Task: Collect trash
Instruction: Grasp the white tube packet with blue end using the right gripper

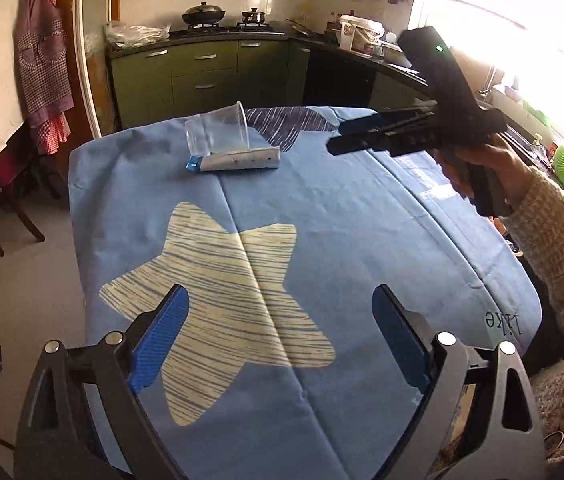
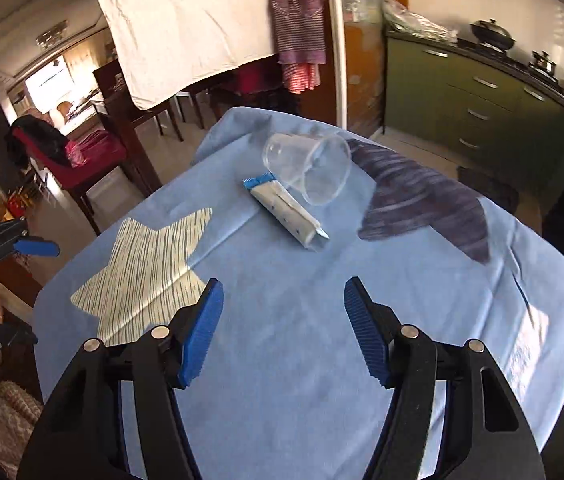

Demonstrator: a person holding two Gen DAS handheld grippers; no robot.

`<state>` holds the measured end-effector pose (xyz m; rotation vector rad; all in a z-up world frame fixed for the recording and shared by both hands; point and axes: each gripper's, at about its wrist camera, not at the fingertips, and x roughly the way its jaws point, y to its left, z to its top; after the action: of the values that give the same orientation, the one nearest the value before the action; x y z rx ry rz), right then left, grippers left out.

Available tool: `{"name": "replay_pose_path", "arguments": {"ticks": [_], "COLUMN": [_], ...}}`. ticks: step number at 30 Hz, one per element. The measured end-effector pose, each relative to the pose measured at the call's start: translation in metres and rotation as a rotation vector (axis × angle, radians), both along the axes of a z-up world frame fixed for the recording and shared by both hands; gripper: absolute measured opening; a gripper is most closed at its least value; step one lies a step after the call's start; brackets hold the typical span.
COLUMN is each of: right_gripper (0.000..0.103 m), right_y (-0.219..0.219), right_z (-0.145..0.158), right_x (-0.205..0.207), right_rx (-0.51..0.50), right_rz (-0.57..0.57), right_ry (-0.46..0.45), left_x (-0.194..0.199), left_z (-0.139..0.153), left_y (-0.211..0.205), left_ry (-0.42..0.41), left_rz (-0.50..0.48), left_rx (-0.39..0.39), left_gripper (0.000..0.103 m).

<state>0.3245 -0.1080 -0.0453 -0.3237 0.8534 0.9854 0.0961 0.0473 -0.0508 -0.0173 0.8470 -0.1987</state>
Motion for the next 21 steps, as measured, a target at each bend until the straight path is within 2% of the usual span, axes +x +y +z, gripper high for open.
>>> {"name": "replay_pose_path", "arguments": {"ticks": [5, 12, 14, 16, 18, 20, 21], "right_gripper": [0.064, 0.060, 0.051, 0.045, 0.045, 0.032, 0.032], "right_y": [0.041, 0.080, 0.088, 0.093, 0.096, 0.097, 0.096], "right_z": [-0.029, -0.059, -0.062, -0.065, -0.066, -0.068, -0.067], "right_x": [0.042, 0.071, 0.073, 0.073, 0.071, 0.070, 0.068], "right_rx": [-0.090, -0.165, -0.172, -0.187, -0.187, -0.185, -0.184], "right_rz": [0.043, 0.080, 0.092, 0.100, 0.105, 0.101, 0.096], "right_ry": [-0.005, 0.014, 0.025, 0.035, 0.043, 0.054, 0.053], "left_x": [0.003, 0.008, 0.009, 0.008, 0.007, 0.006, 0.006], "left_z": [-0.009, -0.014, -0.016, -0.019, -0.021, -0.022, -0.022], "left_y": [0.003, 0.004, 0.006, 0.008, 0.010, 0.012, 0.014], "left_ry": [0.019, 0.020, 0.029, 0.035, 0.043, 0.048, 0.051], "left_rz": [-0.024, -0.046, -0.044, -0.041, -0.036, -0.030, -0.028], "left_rx": [0.002, -0.003, -0.005, -0.005, -0.007, -0.010, -0.014], "left_gripper": [0.088, 0.088, 0.088, 0.088, 0.088, 0.088, 0.088]}}
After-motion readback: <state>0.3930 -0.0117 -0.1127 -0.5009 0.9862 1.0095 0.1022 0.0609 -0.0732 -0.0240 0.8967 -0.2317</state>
